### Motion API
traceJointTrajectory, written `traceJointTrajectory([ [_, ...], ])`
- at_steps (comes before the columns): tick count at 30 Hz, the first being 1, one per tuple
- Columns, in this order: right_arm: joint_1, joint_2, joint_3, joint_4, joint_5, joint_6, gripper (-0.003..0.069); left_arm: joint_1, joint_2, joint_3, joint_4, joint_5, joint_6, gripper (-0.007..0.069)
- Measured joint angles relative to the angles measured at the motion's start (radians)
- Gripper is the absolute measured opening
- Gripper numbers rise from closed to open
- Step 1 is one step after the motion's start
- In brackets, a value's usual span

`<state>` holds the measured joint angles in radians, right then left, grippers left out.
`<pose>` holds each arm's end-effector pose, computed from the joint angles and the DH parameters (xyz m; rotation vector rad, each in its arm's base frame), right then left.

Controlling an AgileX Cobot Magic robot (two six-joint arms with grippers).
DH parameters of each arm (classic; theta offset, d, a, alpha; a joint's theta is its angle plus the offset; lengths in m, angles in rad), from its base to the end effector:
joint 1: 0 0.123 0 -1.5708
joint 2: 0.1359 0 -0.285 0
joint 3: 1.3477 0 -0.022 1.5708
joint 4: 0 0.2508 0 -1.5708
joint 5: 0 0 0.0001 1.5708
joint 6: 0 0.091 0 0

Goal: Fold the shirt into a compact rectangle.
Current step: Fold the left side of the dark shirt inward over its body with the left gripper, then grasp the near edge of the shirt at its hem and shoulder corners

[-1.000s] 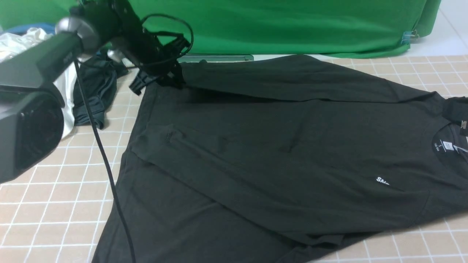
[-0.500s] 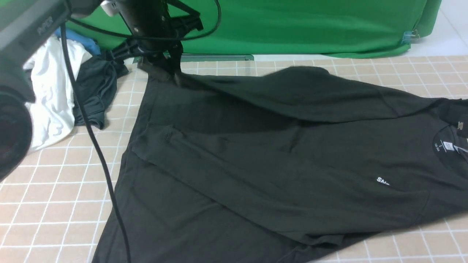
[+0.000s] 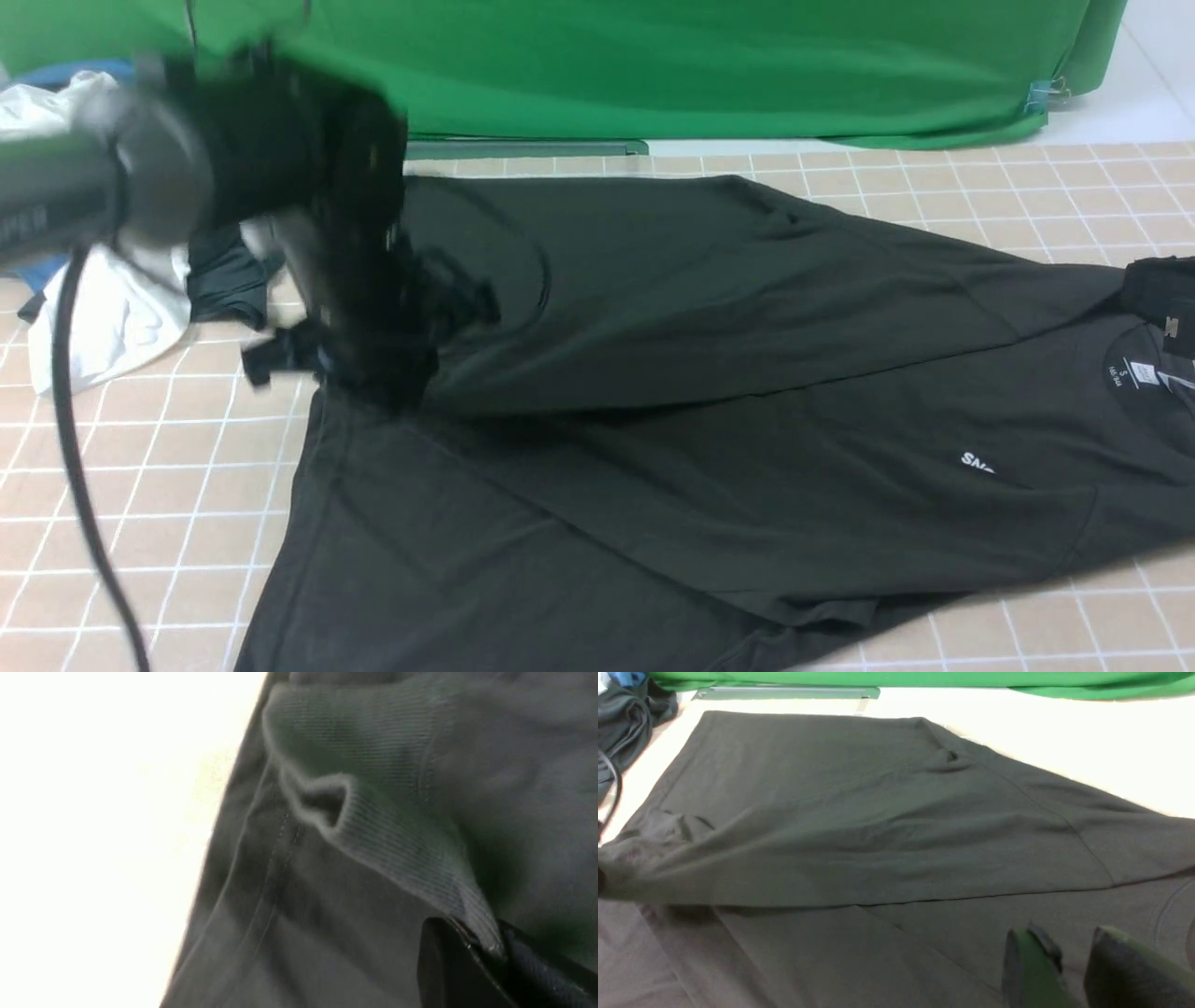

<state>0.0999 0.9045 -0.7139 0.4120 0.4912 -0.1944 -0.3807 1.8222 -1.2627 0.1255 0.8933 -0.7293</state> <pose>0.1806 0.0354 0.3174 -0.0342 2.1400 0.3630 0.3372 -0.1254 0.2038 -0.4062 2.8833 -0.0268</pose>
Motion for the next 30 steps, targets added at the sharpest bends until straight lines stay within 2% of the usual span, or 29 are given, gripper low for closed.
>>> traceJointTrajectory([
  [4, 0.0, 0.0, 0.0, -0.001, 0.0, 0.0, 0.0209, 0.0, 0.001, 0.073, -0.01, -0.123, -0.005, 0.002],
  [9, 0.0, 0.0, 0.0, -0.002, 0.0, 0.0, 0.0208, 0.0, -0.003, 0.083, -0.015, -0.125, -0.007, 0.0089],
  [19, 0.0, 0.0, 0.0, -0.003, 0.0, 0.0, 0.0208, 0.0, -0.07, 0.074, 0.049, -0.019, -0.003, 0.0451],
  [22, 0.0, 0.0, 0.0, -0.003, 0.0, 0.003, 0.0208, 0.0, -0.088, 0.028, 0.089, -0.008, 0.006, 0.0528],
  [24, 0.0, 0.0, 0.0, -0.003, 0.0, 0.003, 0.0208, 0.0, -0.091, 0.017, 0.094, -0.018, 0.023, 0.0537],
  [26, 0.0, 0.0, 0.0, -0.003, 0.0, 0.004, 0.0209, 0.0, -0.085, 0.022, 0.084, -0.024, 0.033, 0.0501],
  [27, 0.0, 0.0, 0.0, -0.003, 0.0, 0.004, 0.021, 0.0, -0.078, 0.027, 0.079, -0.025, 0.038, 0.047],
  [30, 0.0, 0.0, 0.0, -0.003, 0.0, 0.004, 0.0214, 0.0, -0.029, 0.073, 0.075, -0.042, 0.051, 0.0298],
])
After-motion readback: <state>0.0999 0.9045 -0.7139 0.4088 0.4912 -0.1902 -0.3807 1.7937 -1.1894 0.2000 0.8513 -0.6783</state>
